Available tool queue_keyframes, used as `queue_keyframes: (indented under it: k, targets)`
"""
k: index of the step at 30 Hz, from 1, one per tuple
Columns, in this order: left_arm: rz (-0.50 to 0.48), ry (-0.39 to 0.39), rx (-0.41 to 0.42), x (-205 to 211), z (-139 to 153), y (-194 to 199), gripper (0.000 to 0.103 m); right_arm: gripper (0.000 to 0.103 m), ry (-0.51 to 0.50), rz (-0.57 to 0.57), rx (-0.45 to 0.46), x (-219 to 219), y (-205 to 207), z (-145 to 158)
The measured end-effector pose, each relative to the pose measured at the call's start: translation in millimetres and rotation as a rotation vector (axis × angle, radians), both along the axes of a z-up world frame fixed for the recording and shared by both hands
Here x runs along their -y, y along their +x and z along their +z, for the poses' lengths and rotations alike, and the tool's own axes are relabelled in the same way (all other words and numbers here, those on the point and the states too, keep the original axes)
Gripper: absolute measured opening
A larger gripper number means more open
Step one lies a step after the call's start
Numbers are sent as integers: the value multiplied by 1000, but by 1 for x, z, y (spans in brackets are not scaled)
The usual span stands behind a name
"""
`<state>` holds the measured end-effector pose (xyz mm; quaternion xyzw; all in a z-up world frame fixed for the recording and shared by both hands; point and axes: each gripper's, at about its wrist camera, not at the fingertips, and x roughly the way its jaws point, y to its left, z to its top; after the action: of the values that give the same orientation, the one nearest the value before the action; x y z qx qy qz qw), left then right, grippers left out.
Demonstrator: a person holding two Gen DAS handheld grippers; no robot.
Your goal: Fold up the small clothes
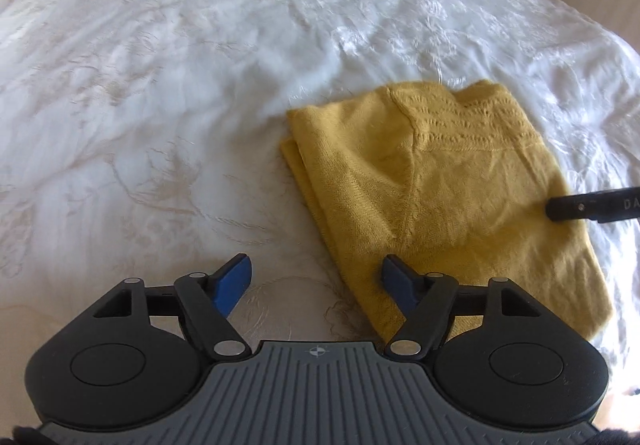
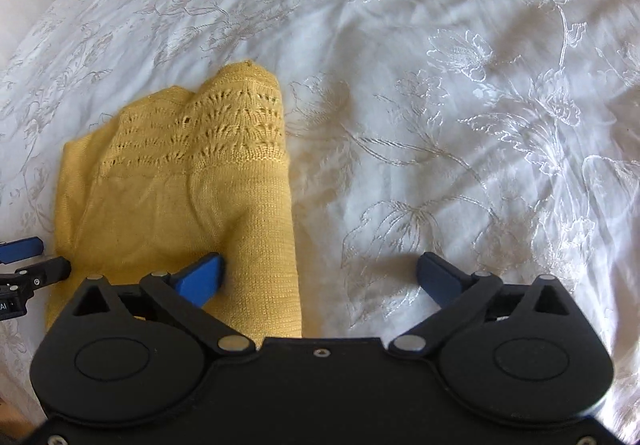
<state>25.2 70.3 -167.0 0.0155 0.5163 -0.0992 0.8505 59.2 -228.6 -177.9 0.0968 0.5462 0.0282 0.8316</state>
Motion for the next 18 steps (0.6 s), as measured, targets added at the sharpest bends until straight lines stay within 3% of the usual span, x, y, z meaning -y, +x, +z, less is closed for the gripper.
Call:
queue_keyframes:
  k: [5, 8, 10, 12, 14, 18]
  targets:
    - [-32, -7, 63, 22, 23, -44, 70, 102, 46, 125, 41, -5, -24, 9]
    - [-80, 25, 38, 39, 16, -66, 70, 102, 46, 209, 40, -5, -41, 8]
    - [-88, 93, 10, 44, 2, -74, 71, 102, -3, 258, 24, -4, -51, 4]
    - [-54, 152, -27, 39, -13, -78, 72, 102, -51, 280, 4, 2, -56, -2]
    - [16, 145, -44, 29, -16, -78, 72, 102, -46, 258, -3, 12, -58, -3]
    - [123, 123, 37, 23, 12, -84, 71, 102, -20, 232, 50, 24, -66, 16]
